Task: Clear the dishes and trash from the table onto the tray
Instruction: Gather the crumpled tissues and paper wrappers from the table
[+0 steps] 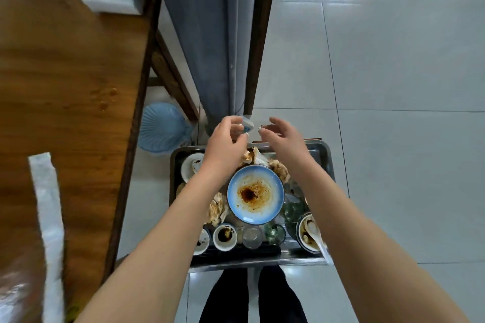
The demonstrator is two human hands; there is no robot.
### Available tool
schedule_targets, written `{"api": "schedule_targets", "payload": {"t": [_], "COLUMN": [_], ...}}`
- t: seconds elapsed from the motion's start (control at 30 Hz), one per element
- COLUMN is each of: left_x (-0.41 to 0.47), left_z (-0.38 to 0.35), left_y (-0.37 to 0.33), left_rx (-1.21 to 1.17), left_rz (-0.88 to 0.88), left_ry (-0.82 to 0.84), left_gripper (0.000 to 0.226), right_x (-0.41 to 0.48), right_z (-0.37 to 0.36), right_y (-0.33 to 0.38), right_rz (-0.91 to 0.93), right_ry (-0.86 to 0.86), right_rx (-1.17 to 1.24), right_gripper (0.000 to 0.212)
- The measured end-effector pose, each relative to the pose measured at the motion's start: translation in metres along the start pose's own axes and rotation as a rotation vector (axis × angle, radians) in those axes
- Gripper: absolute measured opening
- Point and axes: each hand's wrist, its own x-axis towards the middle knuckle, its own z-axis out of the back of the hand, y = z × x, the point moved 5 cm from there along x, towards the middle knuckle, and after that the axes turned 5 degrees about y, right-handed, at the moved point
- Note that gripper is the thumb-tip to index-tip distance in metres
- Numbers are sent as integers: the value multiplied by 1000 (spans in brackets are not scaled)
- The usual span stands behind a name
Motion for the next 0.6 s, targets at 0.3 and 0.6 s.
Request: {"api": "schedule_targets", "payload": {"t": [0.3,0.6], "left_x": [-80,-188], "left_z": [96,138], "left_y": [-120,-177], "left_rx": [-51,-177], "left_rz": [-200,-323], "left_ry": [-196,-410], "left_gripper": [33,38], "right_x": [-72,-174], "right_z": [15,16], "right_y": [144,206], "right_rz": [197,374], "right_ry": [10,135], "right_rx": [131,128], "right_gripper": [59,63]}}
